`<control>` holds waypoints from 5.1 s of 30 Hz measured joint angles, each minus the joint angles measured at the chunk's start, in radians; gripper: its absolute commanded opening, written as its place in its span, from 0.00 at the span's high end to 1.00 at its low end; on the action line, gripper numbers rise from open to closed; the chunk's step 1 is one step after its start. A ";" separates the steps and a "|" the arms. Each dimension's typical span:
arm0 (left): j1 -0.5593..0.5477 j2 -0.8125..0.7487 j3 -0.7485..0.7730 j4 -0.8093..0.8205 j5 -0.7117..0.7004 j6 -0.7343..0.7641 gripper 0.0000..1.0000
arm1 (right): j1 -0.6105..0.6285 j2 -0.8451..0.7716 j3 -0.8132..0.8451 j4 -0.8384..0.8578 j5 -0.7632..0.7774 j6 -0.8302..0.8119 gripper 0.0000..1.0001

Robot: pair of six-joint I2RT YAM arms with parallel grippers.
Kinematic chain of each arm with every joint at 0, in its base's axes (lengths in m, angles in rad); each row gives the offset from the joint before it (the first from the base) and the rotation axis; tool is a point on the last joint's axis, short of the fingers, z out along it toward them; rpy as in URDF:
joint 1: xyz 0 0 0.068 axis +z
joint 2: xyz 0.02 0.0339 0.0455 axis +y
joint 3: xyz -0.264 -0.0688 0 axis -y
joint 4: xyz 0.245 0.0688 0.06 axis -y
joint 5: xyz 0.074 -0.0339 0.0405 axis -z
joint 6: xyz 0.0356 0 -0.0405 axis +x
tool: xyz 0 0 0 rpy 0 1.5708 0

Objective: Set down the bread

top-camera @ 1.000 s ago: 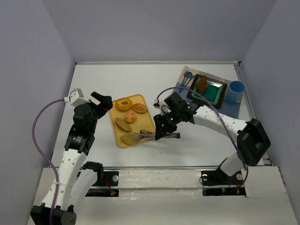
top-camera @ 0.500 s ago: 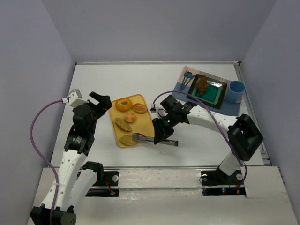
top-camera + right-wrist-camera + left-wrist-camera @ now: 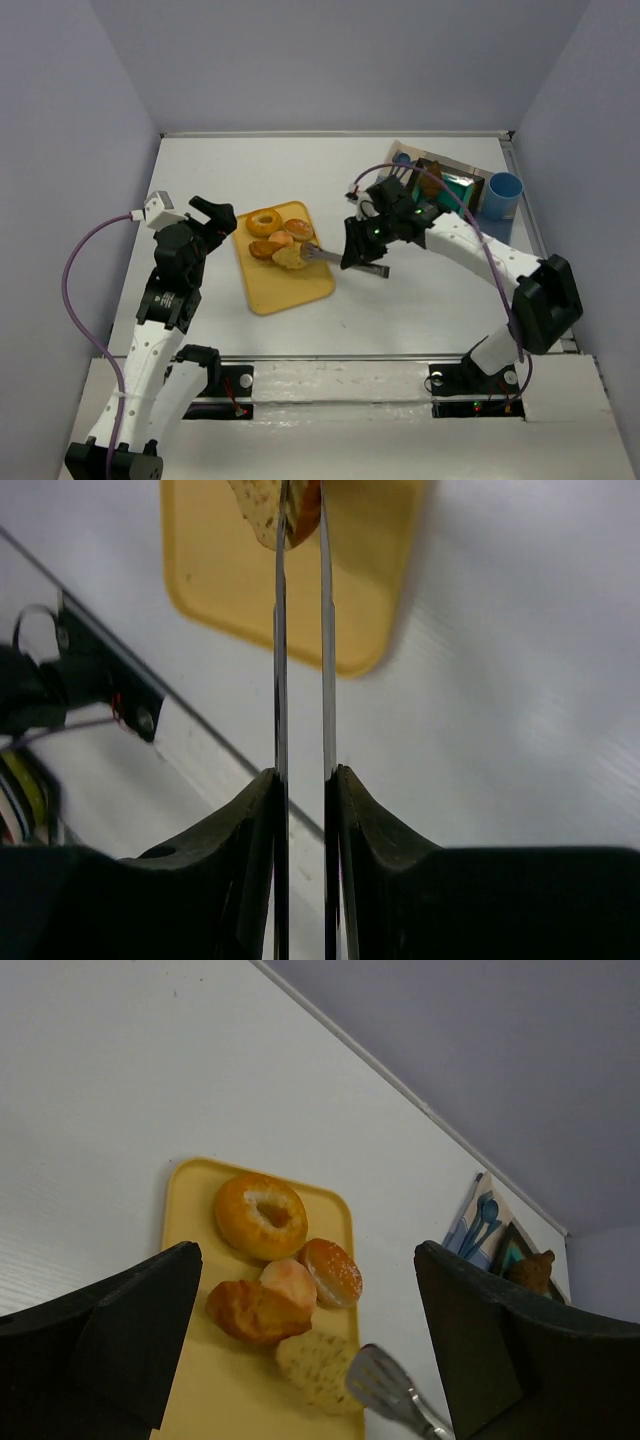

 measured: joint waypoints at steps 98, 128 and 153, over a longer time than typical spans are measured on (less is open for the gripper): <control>0.000 0.033 -0.001 -0.015 -0.014 0.000 0.01 | -0.003 0.200 -0.144 0.550 -0.160 0.104 0.82; 0.000 0.034 -0.001 -0.015 -0.014 0.000 0.01 | -0.542 -0.390 -0.266 0.289 0.301 0.106 0.93; -0.001 0.061 -0.001 -0.015 -0.026 0.001 0.01 | -0.726 -0.205 -0.283 0.245 0.171 0.028 0.81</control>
